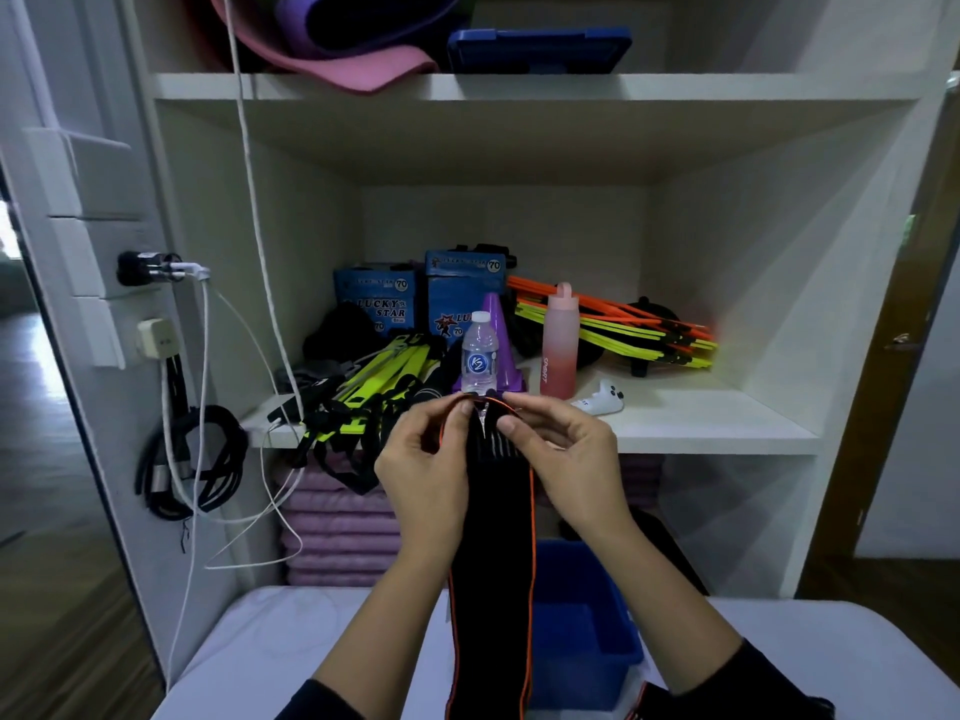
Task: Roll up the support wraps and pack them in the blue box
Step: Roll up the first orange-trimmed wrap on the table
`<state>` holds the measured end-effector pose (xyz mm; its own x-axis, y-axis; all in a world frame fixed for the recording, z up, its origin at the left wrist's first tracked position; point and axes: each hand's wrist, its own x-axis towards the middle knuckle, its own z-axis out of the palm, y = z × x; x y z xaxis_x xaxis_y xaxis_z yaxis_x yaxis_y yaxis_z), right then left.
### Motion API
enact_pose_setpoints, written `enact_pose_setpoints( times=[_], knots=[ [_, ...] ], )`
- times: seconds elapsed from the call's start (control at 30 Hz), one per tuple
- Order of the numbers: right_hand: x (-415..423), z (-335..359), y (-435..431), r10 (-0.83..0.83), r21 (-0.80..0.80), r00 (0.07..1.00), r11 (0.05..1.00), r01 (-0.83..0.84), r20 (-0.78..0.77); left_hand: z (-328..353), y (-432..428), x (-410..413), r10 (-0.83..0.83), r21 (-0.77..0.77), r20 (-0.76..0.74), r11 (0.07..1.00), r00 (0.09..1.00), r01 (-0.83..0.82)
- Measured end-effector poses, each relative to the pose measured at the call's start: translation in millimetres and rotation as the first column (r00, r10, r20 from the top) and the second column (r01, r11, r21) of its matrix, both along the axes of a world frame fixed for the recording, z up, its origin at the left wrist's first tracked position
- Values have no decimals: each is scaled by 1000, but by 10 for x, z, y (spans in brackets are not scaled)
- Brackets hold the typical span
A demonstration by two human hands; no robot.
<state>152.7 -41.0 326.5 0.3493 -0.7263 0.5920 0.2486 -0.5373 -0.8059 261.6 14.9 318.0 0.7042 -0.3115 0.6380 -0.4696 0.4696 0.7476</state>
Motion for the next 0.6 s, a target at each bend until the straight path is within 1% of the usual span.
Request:
enact_pose_setpoints(
  times=[0.1, 0.2, 0.27, 0.33, 0.43, 0.5, 0.6],
  knots=[
    [-6, -77, -9, 68, -15, 996, 997, -69, -65, 76, 2, 23, 28, -21, -16, 999, 999, -28],
    [49, -101, 3, 86, -15, 996, 996, -86, -40, 111, 21, 77, 29, -17, 7, 999, 1000, -29],
    [102, -69, 13, 67, -26, 998, 997, -68, -8, 96, 45, 134, -6, 16, 5, 1000, 1000, 6],
    [142, -17, 13, 71, -12, 997, 997, -71, 37, 22, 80, 217, -48, 82, -20, 995, 999, 49],
    [179, 38, 0, 58, -13, 996, 998, -58, 64, -136, 141, 320, -172, 140, -85, 973, 981, 182],
    [202, 43, -6, 47, -23, 998, 999, -46, 47, -186, 176, 338, -187, 165, -82, 966, 979, 199],
    [229, -26, -23, 77, 23, 997, 997, -77, 26, -164, 190, 350, -167, 137, -91, 974, 982, 179]
  ],
)
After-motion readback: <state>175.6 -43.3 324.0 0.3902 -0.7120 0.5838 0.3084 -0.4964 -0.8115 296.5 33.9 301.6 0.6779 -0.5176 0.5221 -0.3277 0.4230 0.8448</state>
